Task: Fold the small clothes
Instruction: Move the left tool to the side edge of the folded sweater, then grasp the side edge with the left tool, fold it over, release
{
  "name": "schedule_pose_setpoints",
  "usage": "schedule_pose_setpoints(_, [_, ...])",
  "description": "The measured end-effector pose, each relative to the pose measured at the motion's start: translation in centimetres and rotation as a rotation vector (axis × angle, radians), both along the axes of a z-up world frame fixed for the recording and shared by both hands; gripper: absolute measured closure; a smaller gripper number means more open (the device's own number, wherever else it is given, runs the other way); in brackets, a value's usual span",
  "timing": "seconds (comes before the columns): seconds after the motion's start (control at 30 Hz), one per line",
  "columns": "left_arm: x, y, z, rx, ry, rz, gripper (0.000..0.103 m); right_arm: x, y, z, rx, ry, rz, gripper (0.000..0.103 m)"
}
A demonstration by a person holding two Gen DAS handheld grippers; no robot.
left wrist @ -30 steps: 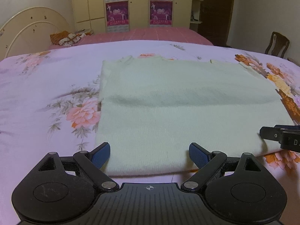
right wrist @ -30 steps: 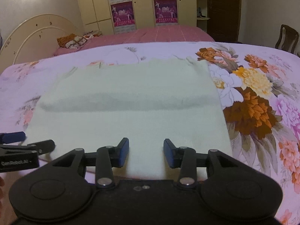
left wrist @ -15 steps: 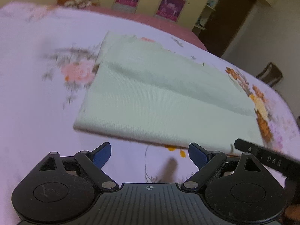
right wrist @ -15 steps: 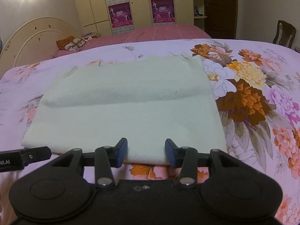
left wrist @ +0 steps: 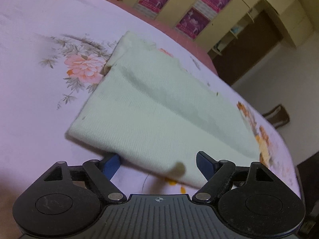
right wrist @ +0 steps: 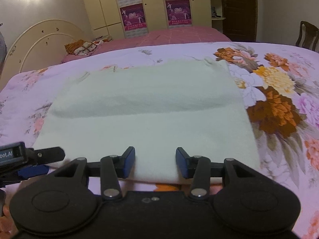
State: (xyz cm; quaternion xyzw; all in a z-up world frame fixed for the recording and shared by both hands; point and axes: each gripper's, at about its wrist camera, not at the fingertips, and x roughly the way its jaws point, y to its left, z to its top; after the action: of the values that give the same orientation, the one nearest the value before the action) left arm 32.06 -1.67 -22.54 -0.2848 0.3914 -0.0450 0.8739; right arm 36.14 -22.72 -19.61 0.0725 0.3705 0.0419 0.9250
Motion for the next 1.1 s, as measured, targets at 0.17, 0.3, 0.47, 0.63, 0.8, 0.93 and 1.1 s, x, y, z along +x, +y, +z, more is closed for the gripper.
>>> schedule_pose_setpoints(0.17, [1.5, 0.8, -0.8, -0.104, -0.027, 0.057, 0.022, 0.9, 0.9, -0.3, -0.012, -0.011, 0.033, 0.058])
schedule_pose_setpoints(0.3, [2.5, 0.9, -1.6, -0.149, -0.060, 0.095, 0.022, 1.9, 1.0, -0.3, -0.003, -0.015, 0.039, 0.058])
schedule_pose_setpoints(0.47, [4.2, 1.3, -2.6, -0.206, -0.108, 0.165, 0.022, 3.2, 1.3, -0.4, 0.002, -0.023, 0.056, 0.058])
schedule_pose_setpoints(0.63, [6.0, 1.8, -3.9, -0.260, -0.135, 0.236, 0.040, 4.9, 1.7, 0.2, 0.002, -0.042, 0.069, 0.058])
schedule_pose_setpoints(0.8, [7.9, 2.1, -4.8, -0.286, -0.146, 0.281, 0.053, 6.4, 2.0, 1.0, -0.012, -0.071, 0.081, 0.058])
schedule_pose_setpoints(0.93, [9.5, 2.5, -5.9, -0.286, -0.113, 0.317, 0.086, 7.4, 2.2, 1.2, -0.060, -0.094, 0.076, 0.058])
schedule_pose_setpoints(1.1, [10.6, 2.3, -6.1, -0.283, -0.120, 0.325, 0.093, 8.1, 2.5, 0.0, -0.113, -0.082, 0.070, 0.058])
